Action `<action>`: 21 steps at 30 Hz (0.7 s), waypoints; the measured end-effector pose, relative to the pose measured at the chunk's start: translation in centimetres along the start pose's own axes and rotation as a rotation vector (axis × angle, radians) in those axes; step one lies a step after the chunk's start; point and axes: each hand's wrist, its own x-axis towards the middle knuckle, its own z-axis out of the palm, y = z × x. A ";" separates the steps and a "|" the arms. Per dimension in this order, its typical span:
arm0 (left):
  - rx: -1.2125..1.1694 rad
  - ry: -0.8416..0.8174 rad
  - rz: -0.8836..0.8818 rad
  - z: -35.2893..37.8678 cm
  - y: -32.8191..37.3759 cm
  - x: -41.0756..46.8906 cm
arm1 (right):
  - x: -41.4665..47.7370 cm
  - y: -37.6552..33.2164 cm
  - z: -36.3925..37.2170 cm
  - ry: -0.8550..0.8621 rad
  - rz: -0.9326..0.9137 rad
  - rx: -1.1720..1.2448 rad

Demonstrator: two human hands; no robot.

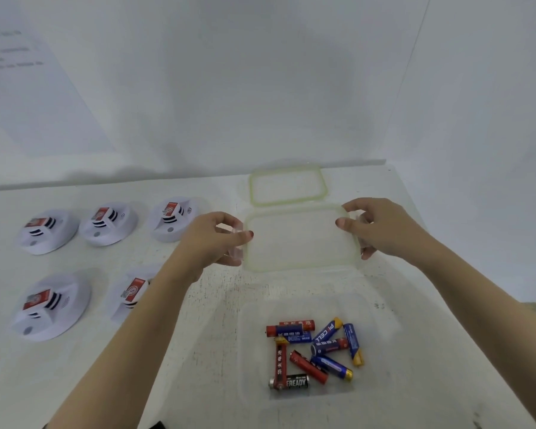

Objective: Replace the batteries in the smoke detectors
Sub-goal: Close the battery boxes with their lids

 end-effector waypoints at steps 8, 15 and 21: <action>-0.131 0.119 0.096 1.0 -0.7 -0.1 | -0.1 0.5 0.7 0.104 -0.044 0.063; 0.273 0.275 0.417 1.7 -1.9 0.9 | 0.8 2.2 1.6 0.283 -0.197 -0.148; 0.549 -0.138 0.797 2.3 -2.6 1.2 | 0.3 2.4 1.6 -0.010 -0.567 -0.504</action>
